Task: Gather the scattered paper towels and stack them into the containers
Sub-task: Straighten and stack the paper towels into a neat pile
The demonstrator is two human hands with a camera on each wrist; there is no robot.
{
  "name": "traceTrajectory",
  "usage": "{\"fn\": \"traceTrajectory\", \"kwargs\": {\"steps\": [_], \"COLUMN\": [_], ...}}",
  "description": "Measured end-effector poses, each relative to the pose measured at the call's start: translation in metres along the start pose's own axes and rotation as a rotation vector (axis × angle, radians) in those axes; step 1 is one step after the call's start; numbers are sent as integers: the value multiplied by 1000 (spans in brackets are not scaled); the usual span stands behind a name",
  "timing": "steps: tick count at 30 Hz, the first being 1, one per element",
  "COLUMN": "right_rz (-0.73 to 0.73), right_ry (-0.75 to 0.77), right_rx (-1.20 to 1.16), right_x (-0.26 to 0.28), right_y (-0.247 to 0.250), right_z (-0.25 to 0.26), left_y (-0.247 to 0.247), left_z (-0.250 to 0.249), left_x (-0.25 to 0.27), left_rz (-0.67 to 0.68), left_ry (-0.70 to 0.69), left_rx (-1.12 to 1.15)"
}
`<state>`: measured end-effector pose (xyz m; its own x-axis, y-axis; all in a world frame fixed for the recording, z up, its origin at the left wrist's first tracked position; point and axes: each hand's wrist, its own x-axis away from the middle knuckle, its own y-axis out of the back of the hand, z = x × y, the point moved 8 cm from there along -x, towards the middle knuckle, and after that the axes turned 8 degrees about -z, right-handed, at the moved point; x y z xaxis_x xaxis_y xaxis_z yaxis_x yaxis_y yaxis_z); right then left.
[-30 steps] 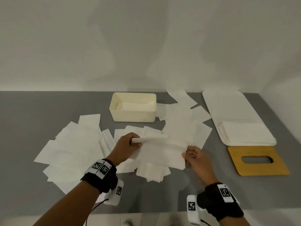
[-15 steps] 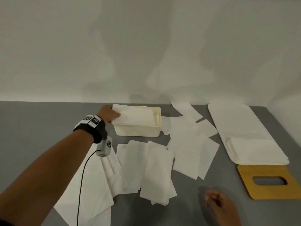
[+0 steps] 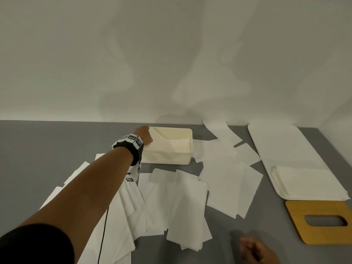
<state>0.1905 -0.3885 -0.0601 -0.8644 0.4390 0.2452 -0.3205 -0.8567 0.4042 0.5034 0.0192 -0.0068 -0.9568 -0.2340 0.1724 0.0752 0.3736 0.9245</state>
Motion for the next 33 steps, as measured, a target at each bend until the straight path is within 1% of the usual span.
{"fn": "traceTrajectory", "kwargs": {"steps": [2,4,6,8,10,12,13,15,18,19,21,22,24,27,30,33], "right_rz": [72,127,122,62,36,75,123,276,523,586,659,681,719,725,665,650], "right_ry": [-49,-99,-68,-9,32,33,34,45,167,214,305,335,336,324,336,317], "right_rx": [-41,-100,-58,9,55,105,149,256,439,472,505,514,544,713,861,868], "right_x": [1,0,2,6,10,12,13,20,38,45,62,71,84,96,100,103], "right_y": [-5,-8,-9,-8,-8,-15,-23,-49,-106,-128,-171,-193,-236,-291,-320,-331], "right_z": [2,4,7,8,11,15,18,26,50,60,84,93,103,101,100,102], "left_y": [-6,-7,3,25,53,72,76,72,43,30,6,-3,-15,-24,-26,-28], "left_z": [-3,-6,-10,-9,1,27,45,87,150,167,196,208,227,247,260,268], "left_x": [3,7,16,28,47,76,94,134,198,218,250,263,283,305,319,326], "left_rz": [-20,-26,-13,-41,-102,-135,-136,-109,-24,5,48,50,29,12,-5,-18], "left_ry": [-19,-24,-28,-45,-56,-31,3,84,234,284,366,399,441,481,481,482], "left_rx": [-42,-35,-8,36,117,228,287,346,386,391,403,415,422,444,447,476]}}
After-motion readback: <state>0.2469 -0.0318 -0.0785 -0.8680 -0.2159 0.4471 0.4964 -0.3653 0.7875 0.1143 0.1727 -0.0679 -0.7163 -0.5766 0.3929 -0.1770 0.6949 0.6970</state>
